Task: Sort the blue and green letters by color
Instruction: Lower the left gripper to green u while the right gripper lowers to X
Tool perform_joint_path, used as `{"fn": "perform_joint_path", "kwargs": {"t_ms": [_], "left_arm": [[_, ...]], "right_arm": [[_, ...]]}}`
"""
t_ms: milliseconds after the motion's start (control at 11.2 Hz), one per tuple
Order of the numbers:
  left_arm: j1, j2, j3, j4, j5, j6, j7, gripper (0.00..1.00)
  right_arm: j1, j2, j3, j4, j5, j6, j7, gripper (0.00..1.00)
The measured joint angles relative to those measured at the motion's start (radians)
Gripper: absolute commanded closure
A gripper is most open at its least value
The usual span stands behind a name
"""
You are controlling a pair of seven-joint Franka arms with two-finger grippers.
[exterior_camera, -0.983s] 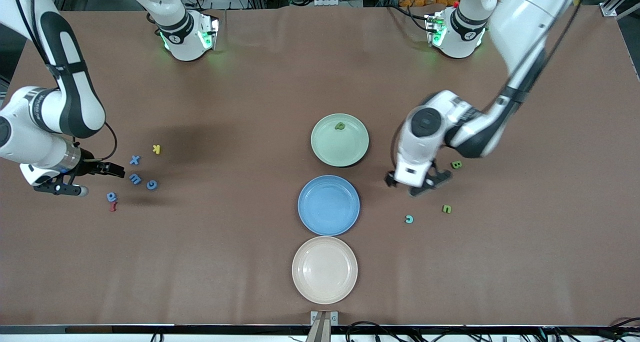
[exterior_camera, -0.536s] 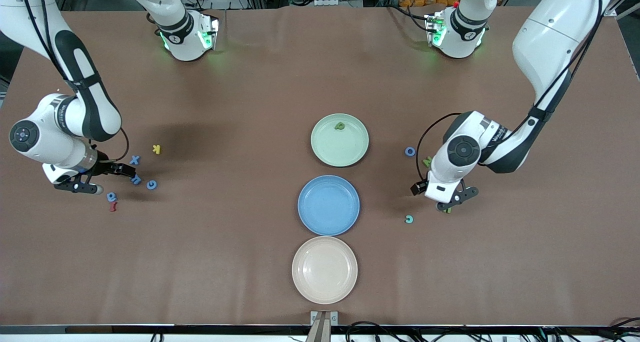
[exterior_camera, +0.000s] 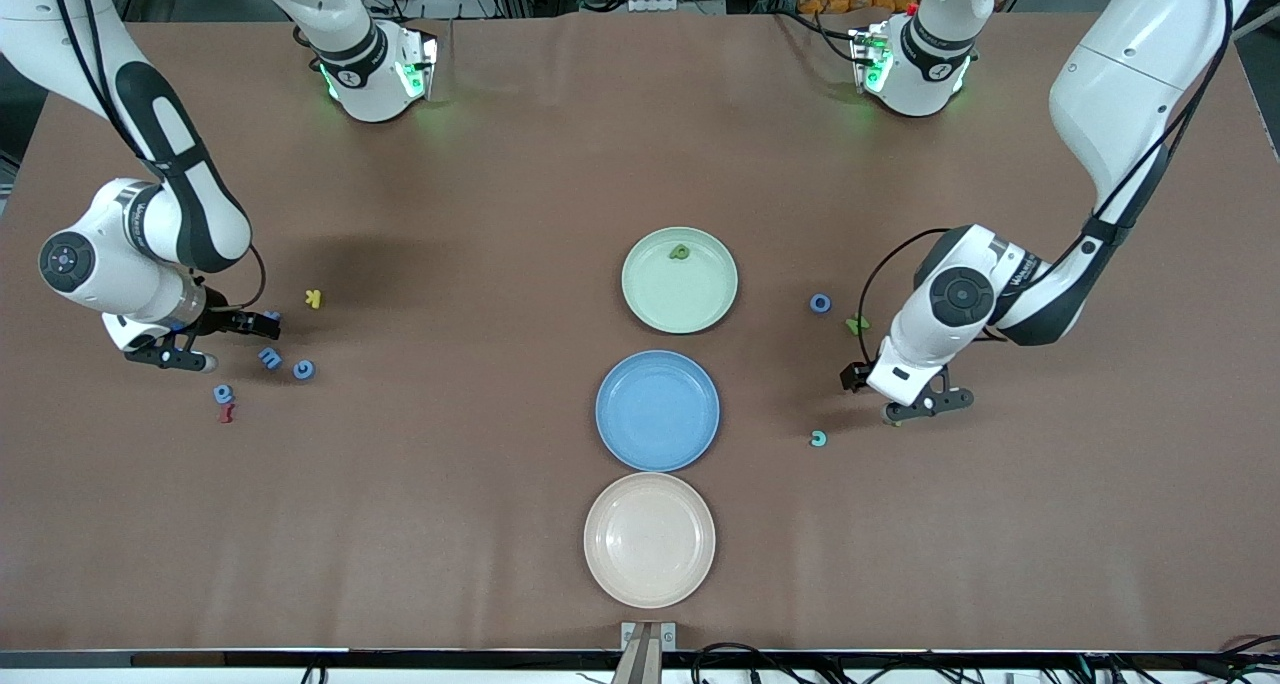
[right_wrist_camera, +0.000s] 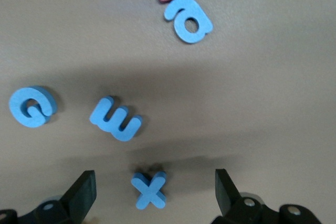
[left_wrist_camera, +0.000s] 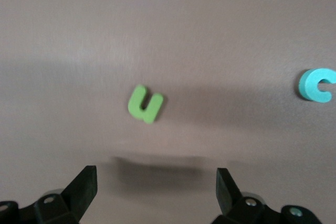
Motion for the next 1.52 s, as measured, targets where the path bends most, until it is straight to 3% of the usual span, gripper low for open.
{"fn": "perform_joint_path", "kwargs": {"t_ms": [626,805,1073,1520], "left_arm": [[0.022,0.014,0.005,0.053,-0.002,0.000,0.437,0.00],[0.022,0.024,0.005,0.056,-0.004,0.000,0.481,0.00],[0.023,0.044,0.014,0.067,-0.004,0.000,0.525,0.00],[0.024,0.052,0.016,0.086,-0.011,-0.004,0.541,0.00]], "right_arm": [[-0.019,-0.002,0.000,-0.061,-0.001,0.031,-0.001,0.19],[-0.019,-0.002,0.000,-0.074,-0.001,0.036,-0.001,0.20],[-0.019,-0.001,0.001,-0.080,-0.001,0.036,-0.001,0.38],[-0.020,-0.005,0.002,-0.080,-0.001,0.037,-0.001,0.57]]}}
